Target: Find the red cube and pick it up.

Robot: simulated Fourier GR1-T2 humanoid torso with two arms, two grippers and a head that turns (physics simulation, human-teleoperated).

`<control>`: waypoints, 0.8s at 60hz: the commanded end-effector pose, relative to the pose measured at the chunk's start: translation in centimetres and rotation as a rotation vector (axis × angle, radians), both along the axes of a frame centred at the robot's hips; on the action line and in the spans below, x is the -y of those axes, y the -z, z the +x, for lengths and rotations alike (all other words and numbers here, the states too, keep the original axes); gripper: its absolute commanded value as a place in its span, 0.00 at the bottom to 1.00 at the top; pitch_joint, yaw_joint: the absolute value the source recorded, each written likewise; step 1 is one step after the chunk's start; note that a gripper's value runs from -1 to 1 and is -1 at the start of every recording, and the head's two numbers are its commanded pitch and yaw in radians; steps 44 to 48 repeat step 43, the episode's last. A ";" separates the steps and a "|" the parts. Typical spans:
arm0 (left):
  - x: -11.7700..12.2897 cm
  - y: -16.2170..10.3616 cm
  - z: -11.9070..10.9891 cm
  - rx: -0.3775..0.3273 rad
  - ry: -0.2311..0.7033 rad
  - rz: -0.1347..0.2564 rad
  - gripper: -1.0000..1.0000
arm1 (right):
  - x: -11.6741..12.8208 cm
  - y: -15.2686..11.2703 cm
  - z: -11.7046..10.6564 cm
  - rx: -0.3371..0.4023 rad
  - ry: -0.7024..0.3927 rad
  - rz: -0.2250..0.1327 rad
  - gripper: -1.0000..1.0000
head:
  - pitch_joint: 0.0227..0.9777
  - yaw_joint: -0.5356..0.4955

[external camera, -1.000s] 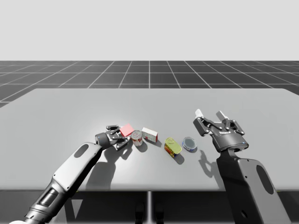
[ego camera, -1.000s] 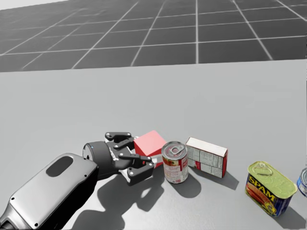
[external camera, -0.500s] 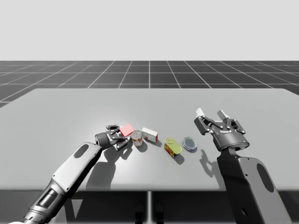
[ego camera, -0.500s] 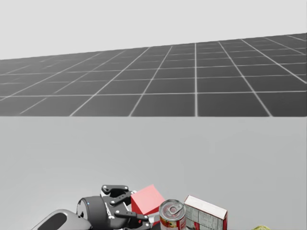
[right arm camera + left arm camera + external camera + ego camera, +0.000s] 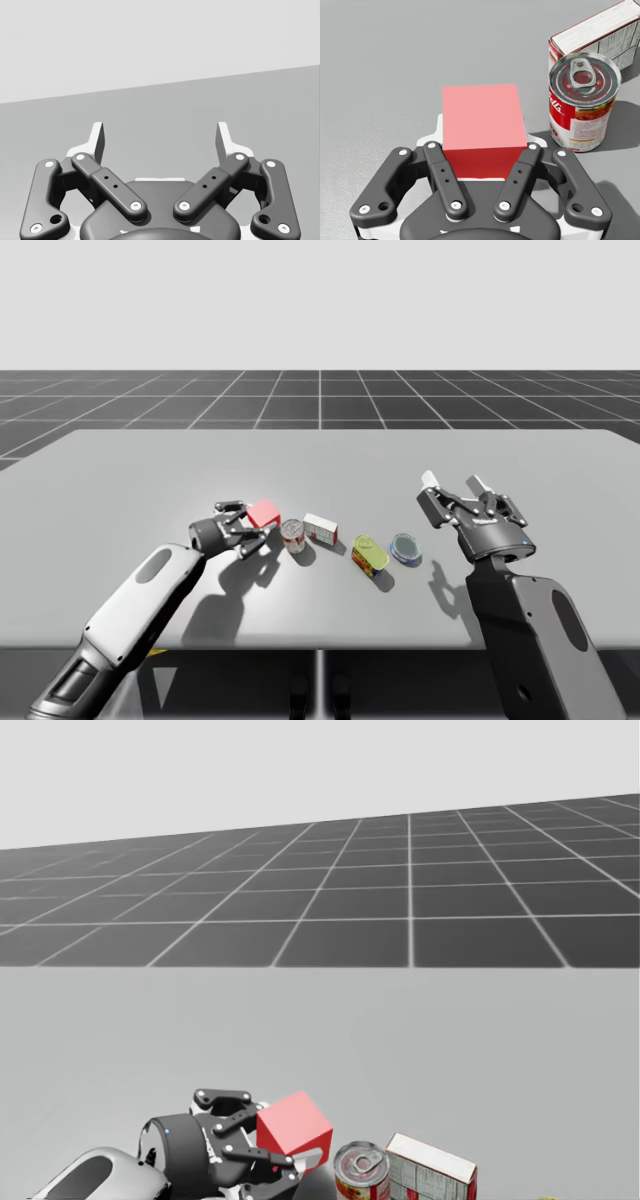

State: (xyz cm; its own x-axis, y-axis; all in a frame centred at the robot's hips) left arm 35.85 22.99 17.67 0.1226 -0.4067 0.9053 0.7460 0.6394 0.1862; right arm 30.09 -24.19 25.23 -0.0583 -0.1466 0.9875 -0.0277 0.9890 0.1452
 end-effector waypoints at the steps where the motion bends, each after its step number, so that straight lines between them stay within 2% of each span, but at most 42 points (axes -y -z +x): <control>1: 1.3 -2.7 0.4 0.041 0.119 0.014 1.00 | 0.0 0.0 0.0 0.001 0.002 0.001 0.00 | 0.43 0.71; 11: 1.6 -5.5 0.6 0.099 0.102 0.036 1.00 | 0.1 -0.1 0.0 0.009 0.002 -0.014 0.00 | 0.44 0.71; 25: 2.4 -10.3 0.2 0.180 0.093 0.030 1.00 | 0.4 -0.1 0.0 0.007 -0.003 -0.014 0.00 | 0.43 0.71; 32: 2.8 -12.7 -0.1 0.221 0.087 0.042 1.00 | 0.5 -0.1 0.0 0.008 -0.001 -0.019 0.00 | 0.43 0.71; 43: 3.5 -16.2 -0.2 0.288 0.034 0.044 1.00 | 0.7 -0.2 0.0 0.006 0.004 -0.025 0.00 | 0.43 0.71; 48: 3.5 -16.2 -0.2 0.288 0.034 0.044 1.00 | 0.7 -0.2 0.0 0.006 0.004 -0.025 0.00 | 0.43 0.71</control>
